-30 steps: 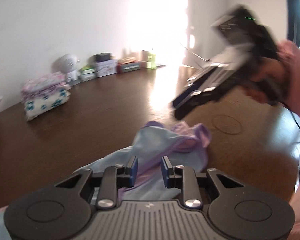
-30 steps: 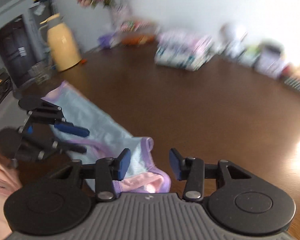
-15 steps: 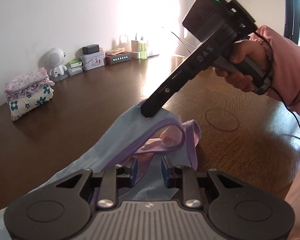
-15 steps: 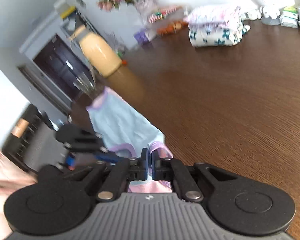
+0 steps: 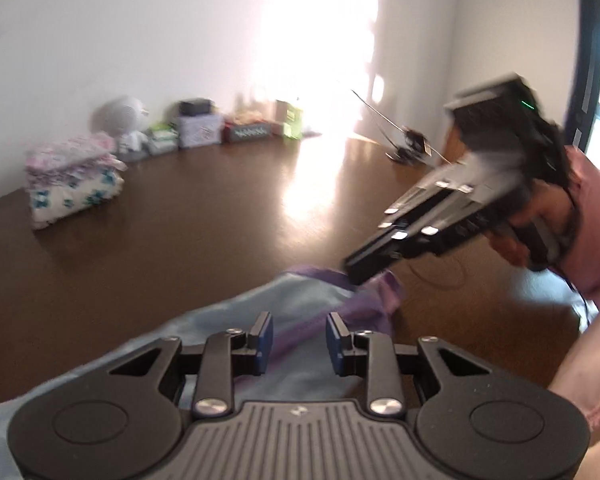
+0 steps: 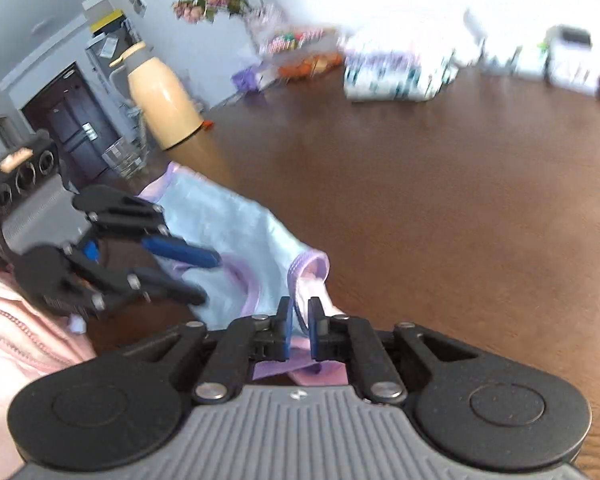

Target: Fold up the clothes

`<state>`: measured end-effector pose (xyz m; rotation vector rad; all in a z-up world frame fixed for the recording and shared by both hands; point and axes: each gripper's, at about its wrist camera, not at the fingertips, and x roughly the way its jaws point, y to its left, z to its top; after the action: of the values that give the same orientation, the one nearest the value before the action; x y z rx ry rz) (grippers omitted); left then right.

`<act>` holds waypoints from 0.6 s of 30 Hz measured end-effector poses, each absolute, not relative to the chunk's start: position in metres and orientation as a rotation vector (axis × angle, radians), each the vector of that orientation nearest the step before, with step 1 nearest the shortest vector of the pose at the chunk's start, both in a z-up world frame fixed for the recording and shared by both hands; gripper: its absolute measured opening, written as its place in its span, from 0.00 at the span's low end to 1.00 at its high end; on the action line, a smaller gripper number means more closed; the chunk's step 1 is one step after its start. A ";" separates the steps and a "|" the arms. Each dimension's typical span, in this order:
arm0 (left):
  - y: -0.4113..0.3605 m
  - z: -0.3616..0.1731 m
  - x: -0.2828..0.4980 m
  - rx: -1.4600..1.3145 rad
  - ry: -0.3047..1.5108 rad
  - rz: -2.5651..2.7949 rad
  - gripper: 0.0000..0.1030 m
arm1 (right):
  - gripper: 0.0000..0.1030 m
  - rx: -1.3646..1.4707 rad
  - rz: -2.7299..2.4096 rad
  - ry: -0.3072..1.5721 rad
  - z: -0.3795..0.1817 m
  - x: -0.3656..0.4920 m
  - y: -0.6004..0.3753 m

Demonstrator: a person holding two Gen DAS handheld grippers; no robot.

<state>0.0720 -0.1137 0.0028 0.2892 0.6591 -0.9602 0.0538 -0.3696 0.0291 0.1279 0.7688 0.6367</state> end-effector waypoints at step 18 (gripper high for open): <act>-0.125 -0.021 0.112 0.233 0.717 -0.924 0.24 | 0.23 -0.073 0.455 0.678 -0.001 0.027 -0.315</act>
<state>0.1118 -0.1252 -0.0206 0.2333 0.7166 -0.9242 0.0273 -0.3148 -0.0005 -0.0726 0.6778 0.4552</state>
